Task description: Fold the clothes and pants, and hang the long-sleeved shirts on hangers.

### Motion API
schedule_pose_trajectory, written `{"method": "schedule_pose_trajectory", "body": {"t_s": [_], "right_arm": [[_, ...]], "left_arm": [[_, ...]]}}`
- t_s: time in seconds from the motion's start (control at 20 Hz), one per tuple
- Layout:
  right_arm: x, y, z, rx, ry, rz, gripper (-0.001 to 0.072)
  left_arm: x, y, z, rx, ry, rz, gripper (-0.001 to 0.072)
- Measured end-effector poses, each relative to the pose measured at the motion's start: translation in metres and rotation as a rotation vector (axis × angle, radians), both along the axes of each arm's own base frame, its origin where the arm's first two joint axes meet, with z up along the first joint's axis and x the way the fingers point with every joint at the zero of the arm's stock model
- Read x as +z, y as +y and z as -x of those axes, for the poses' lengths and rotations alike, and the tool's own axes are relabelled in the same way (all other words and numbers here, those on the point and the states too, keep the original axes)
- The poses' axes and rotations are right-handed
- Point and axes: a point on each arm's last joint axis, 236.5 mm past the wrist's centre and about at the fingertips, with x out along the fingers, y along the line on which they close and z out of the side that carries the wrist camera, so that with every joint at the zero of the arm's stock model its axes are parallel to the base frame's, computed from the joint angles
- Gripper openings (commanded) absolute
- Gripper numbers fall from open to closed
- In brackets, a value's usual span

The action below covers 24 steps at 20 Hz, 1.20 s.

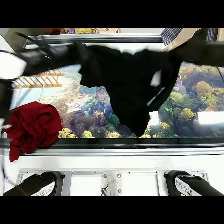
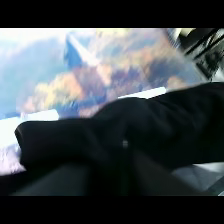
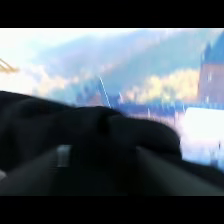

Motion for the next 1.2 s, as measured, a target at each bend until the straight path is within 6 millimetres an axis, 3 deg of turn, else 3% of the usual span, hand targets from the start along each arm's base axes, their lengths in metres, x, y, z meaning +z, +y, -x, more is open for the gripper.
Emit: {"method": "schedule_pose_trajectory", "body": {"t_s": [0.05,0.15,0.3,0.45,0.6,0.8,0.9,1.05,1.2], "right_arm": [[-0.024,-0.001,-0.014,0.001,0.049,0.002,0.0657],[-0.052,-0.006,-0.035,-0.010,0.090,0.002,0.0657],[-0.066,-0.018,-0.044,-0.005,0.090,0.036,0.0655],[-0.088,-0.031,-0.026,0.017,0.142,0.117,0.0655],[-0.133,-0.038,0.005,0.030,0.255,0.161,0.0655],[-0.218,-0.034,0.054,0.047,0.445,0.153,0.0655],[-0.257,-0.026,0.075,0.047,0.519,0.121,0.0655],[-0.298,-0.009,0.099,0.050,0.595,0.075,0.0655],[-0.325,0.009,0.115,0.075,0.649,0.061,0.0655]], "left_arm": [[-0.027,0.000,-0.010,0.008,0.066,-0.008,0.0667],[-0.071,0.012,-0.030,0.048,0.178,-0.022,0.0666],[-0.108,0.049,-0.047,0.115,0.298,-0.033,0.0666],[-0.152,0.089,-0.042,0.174,0.438,-0.046,0.0666],[-0.207,0.106,-0.021,0.200,0.588,-0.060,0.0666],[-0.271,0.092,0.006,0.191,0.738,-0.062,0.0666],[-0.290,0.079,0.008,0.177,0.768,-0.065,0.0667],[-0.312,0.059,0.001,0.145,0.797,-0.079,0.0667],[-0.328,0.043,-0.011,0.119,0.814,-0.086,0.0666]]}}
